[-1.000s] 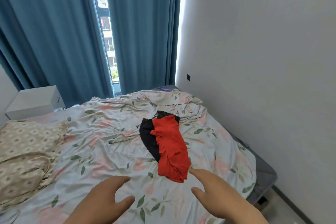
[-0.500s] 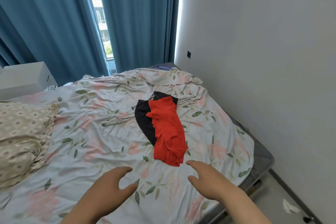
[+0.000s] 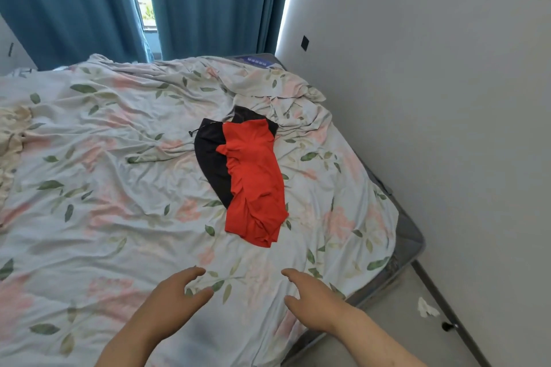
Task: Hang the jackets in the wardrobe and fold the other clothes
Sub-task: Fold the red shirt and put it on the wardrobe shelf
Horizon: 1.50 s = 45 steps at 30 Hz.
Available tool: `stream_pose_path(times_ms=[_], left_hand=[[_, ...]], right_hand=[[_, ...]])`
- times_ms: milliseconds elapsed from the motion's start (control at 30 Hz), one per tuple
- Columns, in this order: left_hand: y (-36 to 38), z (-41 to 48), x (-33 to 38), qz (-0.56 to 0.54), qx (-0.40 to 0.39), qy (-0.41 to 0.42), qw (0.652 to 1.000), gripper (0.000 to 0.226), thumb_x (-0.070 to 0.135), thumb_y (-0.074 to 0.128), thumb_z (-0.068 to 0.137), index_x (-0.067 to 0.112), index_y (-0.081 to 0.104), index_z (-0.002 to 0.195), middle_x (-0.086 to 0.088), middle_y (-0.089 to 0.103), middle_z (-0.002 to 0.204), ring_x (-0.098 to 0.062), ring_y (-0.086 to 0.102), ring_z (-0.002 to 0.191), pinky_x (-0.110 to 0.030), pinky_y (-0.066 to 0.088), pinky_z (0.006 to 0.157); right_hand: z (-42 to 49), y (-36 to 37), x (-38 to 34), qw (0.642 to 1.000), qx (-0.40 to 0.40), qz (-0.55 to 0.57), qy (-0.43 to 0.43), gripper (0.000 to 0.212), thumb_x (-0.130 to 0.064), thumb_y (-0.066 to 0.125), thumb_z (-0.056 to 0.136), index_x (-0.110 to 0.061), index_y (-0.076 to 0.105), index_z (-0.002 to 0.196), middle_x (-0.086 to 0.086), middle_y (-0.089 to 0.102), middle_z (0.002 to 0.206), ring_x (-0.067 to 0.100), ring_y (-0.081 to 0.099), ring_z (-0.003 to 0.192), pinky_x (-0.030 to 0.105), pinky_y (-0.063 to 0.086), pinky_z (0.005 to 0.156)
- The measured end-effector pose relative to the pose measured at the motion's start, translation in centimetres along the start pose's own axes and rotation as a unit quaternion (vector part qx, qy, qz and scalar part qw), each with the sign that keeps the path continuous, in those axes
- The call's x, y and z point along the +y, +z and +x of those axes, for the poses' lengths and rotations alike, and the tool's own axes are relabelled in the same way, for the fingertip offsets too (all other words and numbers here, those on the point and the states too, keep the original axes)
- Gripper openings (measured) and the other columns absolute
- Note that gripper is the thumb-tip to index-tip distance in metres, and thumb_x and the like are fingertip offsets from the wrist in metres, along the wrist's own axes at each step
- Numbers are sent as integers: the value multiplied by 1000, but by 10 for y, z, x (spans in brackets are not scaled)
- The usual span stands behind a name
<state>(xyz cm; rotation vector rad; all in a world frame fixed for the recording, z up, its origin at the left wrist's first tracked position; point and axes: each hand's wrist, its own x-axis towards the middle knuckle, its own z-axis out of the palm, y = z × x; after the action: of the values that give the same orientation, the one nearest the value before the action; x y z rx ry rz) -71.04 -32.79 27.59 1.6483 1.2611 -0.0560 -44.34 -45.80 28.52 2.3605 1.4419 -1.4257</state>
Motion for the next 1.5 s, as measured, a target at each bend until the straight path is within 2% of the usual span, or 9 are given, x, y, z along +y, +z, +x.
stream_pose_path(times_ms=[233,367,533,667,800,967,1067,1233,1500], left_hand=[[63,107,-19,-78,30,-66,994,44,37,69,89,27,59,131,8,57,134,-10,51,122,-29,40,98],[106,181,-30,-105,23,-95,990,44,37,68,90,28,58,132,8,55,133,-11,51,123,-30,47,93],[133,273,-40,-200,51,-114,972,51,36,69,89,32,49,135,13,49,125,-8,51,117,-32,46,95],[152,337,-48,-301,95,-146,938,49,25,74,87,31,36,117,15,55,101,-6,56,85,-30,47,66],[163,372,-49,-344,136,-198,908,43,27,72,88,11,51,121,-10,63,106,-28,65,87,-35,50,68],[168,371,-33,-326,202,-191,904,17,11,59,95,12,59,78,-8,59,75,-23,53,69,-28,41,59],[151,343,-18,-465,231,-170,838,16,11,46,100,13,59,91,-6,60,84,-20,55,77,-34,48,74],[111,265,3,-549,250,-128,787,22,15,41,105,-1,56,108,-16,60,92,-27,56,81,-39,54,77],[15,119,67,-610,289,-42,736,22,9,40,106,1,60,108,-10,72,88,-14,71,68,-33,61,58]], right_hand=[[142,2,64,999,-33,-23,2,65,-32,48,101,-24,18,158,0,28,159,17,28,145,25,21,114],[239,3,78,997,8,-35,-62,54,-23,56,95,-20,43,147,8,35,151,27,35,140,25,25,113],[350,-1,68,992,23,-99,-74,54,-23,51,94,-27,42,148,26,-5,163,42,-6,151,47,12,122],[393,7,74,987,-17,-159,-34,50,-28,50,94,-9,41,140,26,32,151,44,24,143,47,25,117],[397,9,92,987,100,-109,-59,24,-20,56,93,-5,61,111,18,62,120,35,57,114,35,43,92],[378,-8,103,966,184,177,29,26,-8,54,86,-12,66,109,8,67,109,28,61,105,29,45,86],[352,-32,103,938,174,294,63,11,-11,50,79,-14,60,76,9,63,82,28,58,79,32,43,67],[290,-70,102,835,155,520,95,43,-4,43,85,-26,41,48,-1,43,53,17,39,50,30,38,47],[148,-118,29,855,184,485,2,25,-4,41,90,-12,56,72,6,54,68,16,47,62,30,38,58]])
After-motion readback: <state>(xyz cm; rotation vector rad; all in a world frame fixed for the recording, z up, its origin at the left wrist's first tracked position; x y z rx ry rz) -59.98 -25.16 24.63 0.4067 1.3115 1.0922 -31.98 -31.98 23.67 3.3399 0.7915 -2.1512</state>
